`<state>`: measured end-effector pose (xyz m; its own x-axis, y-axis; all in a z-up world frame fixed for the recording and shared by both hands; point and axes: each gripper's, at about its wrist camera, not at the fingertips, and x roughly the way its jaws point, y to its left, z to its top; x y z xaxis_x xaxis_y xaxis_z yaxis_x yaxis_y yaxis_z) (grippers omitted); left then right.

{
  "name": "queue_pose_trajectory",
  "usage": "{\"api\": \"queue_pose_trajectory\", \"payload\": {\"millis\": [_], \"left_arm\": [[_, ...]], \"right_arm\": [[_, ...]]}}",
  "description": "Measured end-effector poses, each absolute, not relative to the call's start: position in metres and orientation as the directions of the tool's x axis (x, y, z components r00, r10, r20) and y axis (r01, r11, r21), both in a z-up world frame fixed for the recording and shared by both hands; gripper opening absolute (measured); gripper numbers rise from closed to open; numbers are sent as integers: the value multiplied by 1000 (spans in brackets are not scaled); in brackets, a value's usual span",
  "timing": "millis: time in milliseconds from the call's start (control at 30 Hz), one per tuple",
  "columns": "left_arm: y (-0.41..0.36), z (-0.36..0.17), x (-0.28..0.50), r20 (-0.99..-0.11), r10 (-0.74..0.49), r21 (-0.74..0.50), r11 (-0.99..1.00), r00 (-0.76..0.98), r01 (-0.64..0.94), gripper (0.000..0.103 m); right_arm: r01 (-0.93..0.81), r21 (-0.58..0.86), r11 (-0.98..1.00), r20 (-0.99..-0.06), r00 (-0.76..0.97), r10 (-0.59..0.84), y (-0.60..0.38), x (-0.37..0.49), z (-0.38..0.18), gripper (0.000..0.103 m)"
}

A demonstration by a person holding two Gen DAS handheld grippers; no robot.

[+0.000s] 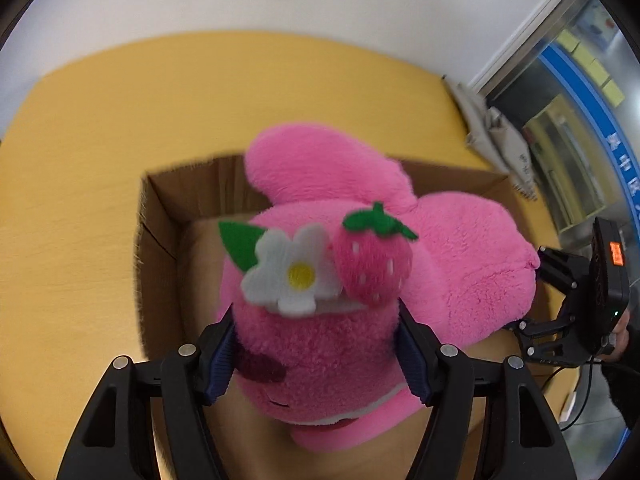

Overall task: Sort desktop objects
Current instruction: 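Lower the pink bear into the empty box and open both grippers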

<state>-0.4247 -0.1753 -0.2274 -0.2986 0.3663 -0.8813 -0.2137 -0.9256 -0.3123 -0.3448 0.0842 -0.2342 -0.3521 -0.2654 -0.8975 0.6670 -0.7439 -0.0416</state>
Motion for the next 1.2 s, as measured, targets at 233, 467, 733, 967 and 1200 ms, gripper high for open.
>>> {"api": "queue_pose_trajectory", "payload": {"millis": [233, 467, 733, 967, 1200], "left_arm": [[-184, -218, -413, -860, 365, -310, -929, -357, -203, 91], [-204, -207, -347, -886, 314, -257, -945, -340, -203, 92], [-191, -247, -281, -956, 236, -198, -957, -173, -214, 83], [-193, -239, -249, -963, 232, -209, -965, -140, -162, 81], [-194, -111, -210, -893, 209, -195, -978, -399, -77, 103]], "right_arm": [[598, 27, -801, -895, -342, -286, 98, -338, -231, 70], [425, 165, -890, -851, -395, -346, 136, -294, -174, 81], [300, 157, -941, -920, -302, -250, 159, -232, -171, 81], [272, 130, -953, -909, -350, -224, 158, -198, -118, 81], [345, 29, -938, -837, -504, -212, 127, -170, -46, 81]]}}
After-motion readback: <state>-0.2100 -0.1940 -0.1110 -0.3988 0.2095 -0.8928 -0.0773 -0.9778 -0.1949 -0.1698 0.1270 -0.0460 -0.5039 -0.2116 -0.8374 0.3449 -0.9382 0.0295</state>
